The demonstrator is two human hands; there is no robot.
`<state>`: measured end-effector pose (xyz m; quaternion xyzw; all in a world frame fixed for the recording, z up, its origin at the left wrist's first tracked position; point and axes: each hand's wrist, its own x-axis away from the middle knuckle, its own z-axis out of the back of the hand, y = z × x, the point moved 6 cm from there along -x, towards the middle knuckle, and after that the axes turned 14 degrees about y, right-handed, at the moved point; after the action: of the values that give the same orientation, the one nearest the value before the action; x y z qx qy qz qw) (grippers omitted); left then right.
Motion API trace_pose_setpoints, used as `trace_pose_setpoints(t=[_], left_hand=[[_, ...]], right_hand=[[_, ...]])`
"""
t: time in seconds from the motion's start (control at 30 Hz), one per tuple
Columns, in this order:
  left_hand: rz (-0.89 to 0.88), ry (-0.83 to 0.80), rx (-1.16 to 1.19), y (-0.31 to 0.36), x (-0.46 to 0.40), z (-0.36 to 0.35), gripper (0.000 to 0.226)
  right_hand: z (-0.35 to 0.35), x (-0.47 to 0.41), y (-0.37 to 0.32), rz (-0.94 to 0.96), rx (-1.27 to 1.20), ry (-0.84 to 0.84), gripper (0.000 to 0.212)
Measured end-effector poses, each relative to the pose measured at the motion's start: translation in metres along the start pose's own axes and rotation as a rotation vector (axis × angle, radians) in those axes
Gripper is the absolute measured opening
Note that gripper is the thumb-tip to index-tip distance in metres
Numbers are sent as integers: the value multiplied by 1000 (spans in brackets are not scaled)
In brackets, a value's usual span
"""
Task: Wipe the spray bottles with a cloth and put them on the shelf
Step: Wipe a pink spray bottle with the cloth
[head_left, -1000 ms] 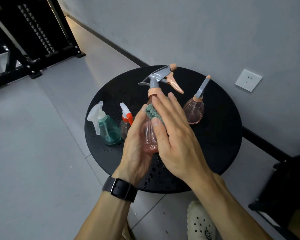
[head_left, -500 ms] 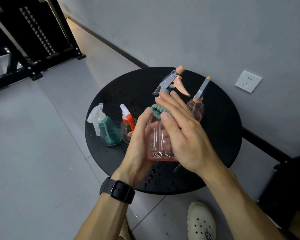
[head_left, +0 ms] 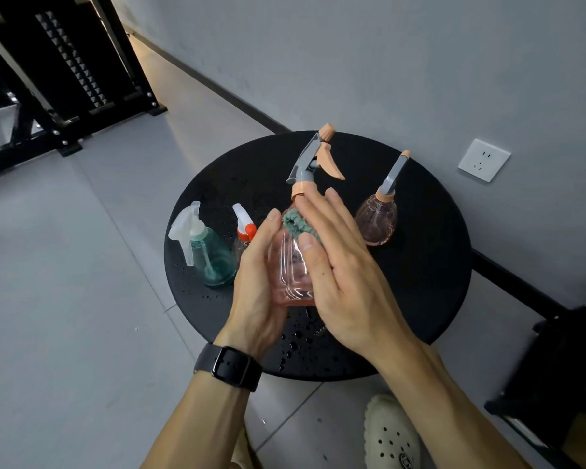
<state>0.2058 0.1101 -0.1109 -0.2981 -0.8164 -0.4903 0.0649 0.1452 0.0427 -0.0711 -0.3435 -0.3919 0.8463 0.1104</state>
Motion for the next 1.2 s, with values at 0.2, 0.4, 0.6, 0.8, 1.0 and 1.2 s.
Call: trace_pose_setpoints(t=[0.2,0.4,0.6,0.8,1.0,1.2], left_hand=[[106,-56,-139,-6,6,-1,34],[51,-124,-258,-5,12,-9,45],[37,-48,-151,-5,9,-4,44],[59,-32,15,-1,5,-1,39],[100,-140,-127,-3,10,-5,59],[64,-195,-276,-5,12,-8,49]], right_hand=[[7,-5,3,-3,0,5,45],[11,-8,12,-74,-39,-20,44],[8,-5,13,-142,-106,-14,46],[3,-2,10,-143,-163,7,44],[14,-7,15,-237,-260,35,45],[19,-9,21,-279,-288,34,42]])
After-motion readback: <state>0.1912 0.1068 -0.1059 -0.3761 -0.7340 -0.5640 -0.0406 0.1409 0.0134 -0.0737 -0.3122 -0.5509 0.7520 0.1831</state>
